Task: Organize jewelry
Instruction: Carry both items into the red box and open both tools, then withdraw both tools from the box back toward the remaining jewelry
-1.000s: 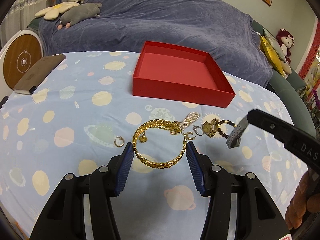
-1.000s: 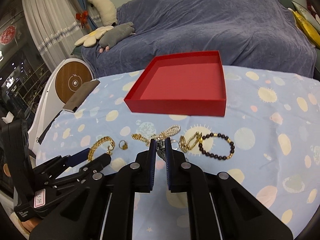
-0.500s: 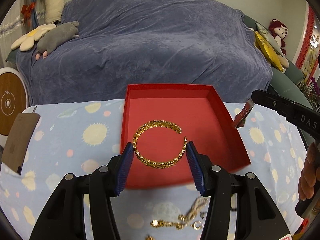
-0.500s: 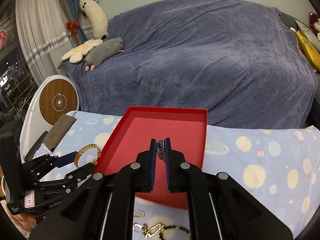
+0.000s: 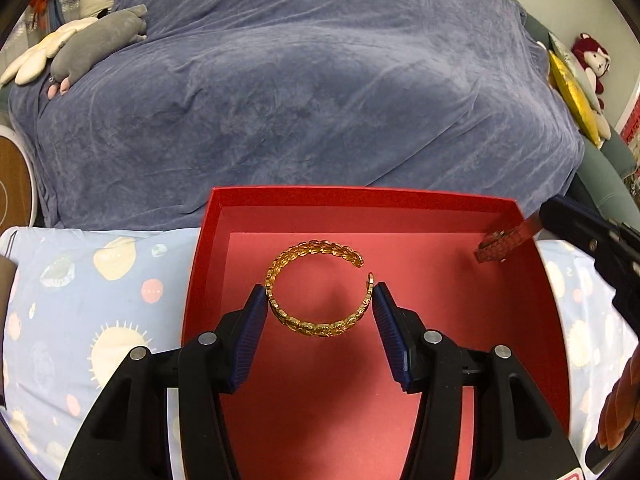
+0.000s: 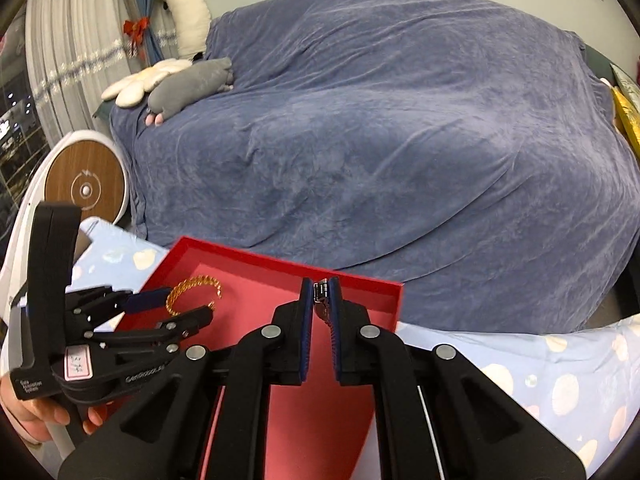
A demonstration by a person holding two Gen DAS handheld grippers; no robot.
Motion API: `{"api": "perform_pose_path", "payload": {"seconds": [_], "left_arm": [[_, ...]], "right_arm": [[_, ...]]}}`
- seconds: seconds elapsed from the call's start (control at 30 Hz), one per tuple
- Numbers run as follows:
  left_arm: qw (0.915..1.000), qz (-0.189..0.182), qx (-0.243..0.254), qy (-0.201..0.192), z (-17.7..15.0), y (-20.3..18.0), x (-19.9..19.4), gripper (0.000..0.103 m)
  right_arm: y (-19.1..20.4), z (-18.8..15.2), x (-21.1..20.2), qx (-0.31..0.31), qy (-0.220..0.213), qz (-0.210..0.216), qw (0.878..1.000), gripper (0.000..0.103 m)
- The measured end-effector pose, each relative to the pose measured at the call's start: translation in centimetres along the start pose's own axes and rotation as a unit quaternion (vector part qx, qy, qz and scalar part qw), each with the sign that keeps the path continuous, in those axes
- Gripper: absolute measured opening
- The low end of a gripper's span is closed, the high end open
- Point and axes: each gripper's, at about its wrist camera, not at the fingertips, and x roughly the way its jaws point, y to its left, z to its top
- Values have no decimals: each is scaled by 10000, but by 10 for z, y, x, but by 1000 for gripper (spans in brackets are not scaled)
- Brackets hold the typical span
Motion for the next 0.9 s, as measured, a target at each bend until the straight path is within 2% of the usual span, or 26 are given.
{"api": "perform_pose_path", "payload": {"seconds": [0.07,0.13,0.2,0.37,0.5,0.63,0.77,0.9], "left_arm": [[9999,89,-17,56,-3,0,4,55],[9999,90,-73,16,-4,1,2,65],[9998,121,-90,-131,-7,3,-6,74],[9989,151,-90,-431,-16,10,-40,75],[9979,203,-117,-600,-36,19,-76,75],[9971,388,-59,-652,-70,25,-111,75],[9964,532,7,-661,-107,30,-139,75],[9968,457,-126,-648,-141,37,-160,75]], "right_arm": [[5,-5,5,-90,81,152,9998,9],[8,-11,5,-93,169,405,9990,13],[9,-17,-3,3,165,651,9977,28],[14,-28,-43,232,-43,919,9955,30],[19,-42,-89,332,-245,743,9964,36],[27,-66,-134,384,-382,478,9974,43],[37,-100,-165,510,-279,289,9979,45],[41,-135,-183,797,-81,322,9963,49]]}}
